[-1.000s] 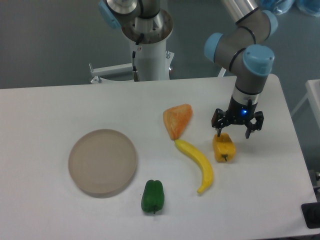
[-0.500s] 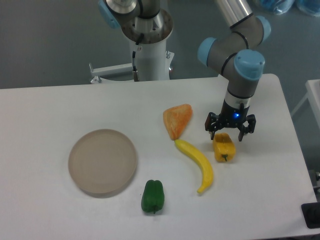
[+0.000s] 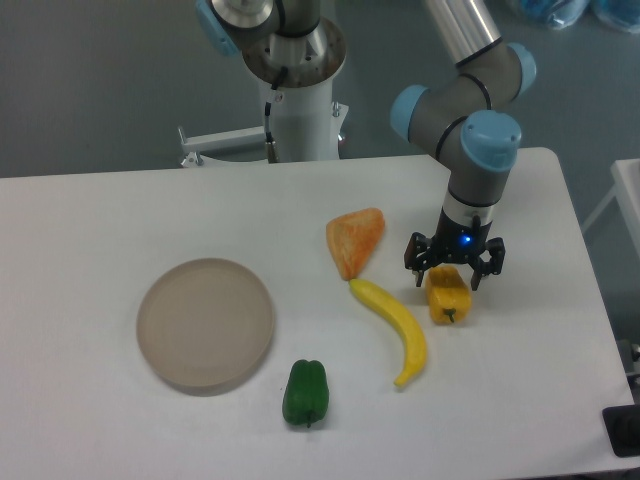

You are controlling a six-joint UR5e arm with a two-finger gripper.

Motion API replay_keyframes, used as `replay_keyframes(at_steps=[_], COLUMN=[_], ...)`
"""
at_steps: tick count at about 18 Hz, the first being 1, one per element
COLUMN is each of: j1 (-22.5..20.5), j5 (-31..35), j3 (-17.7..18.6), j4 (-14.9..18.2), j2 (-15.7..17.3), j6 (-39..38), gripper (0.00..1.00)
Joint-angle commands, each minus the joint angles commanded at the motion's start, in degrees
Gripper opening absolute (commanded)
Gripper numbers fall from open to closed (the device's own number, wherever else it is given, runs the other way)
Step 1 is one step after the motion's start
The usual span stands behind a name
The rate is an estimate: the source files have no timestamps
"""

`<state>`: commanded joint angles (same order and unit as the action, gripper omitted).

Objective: Pick up the yellow pepper from the table
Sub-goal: 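Lower the open gripper around the yellow pepper and close it, then lift the grasped yellow pepper up off the table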

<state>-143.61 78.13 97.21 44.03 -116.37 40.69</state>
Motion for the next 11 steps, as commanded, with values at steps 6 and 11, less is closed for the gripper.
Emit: replay_keyframes(at_steps=[6, 11], j1=[0.0, -0.1], j5=[0.0, 0.0], j3=[-0.1, -0.9], j4=[0.0, 0.1], j2=[0.0, 0.3], j6=[0.4, 0.9], gripper=[0.42, 0.41])
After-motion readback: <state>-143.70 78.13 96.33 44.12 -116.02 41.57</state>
